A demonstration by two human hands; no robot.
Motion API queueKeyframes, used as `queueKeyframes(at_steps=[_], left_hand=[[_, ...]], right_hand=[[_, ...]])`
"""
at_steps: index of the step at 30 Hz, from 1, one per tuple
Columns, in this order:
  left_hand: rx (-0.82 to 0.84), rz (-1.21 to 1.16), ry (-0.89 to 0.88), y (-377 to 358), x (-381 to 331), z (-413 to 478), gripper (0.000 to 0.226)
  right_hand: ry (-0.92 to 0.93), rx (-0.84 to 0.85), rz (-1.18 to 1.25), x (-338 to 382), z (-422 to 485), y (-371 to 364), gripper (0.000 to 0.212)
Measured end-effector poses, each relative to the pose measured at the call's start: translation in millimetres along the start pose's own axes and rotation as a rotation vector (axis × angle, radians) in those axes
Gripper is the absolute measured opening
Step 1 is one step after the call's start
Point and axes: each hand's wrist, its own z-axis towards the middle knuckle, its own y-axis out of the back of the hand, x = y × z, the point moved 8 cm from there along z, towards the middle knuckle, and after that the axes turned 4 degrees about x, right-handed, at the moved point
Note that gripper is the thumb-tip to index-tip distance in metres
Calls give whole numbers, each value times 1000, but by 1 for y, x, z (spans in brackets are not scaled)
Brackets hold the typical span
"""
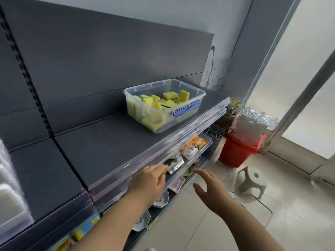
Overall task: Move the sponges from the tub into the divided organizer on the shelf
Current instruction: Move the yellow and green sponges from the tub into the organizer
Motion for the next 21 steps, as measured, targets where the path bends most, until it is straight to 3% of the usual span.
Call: queueKeyframes(at_steps=[6, 14, 21], left_hand=[[-34, -77, -31, 6, 3, 123, 37], [-198, -114, -239, 56, -18, 240, 30], [-316, -35, -150, 86, 12, 296, 28]], right_hand=[[9, -35, 12, -28, 111, 45, 49], [140, -263, 151, -38, 229, 121, 42], [363, -273, 173, -21, 335, 141, 38]])
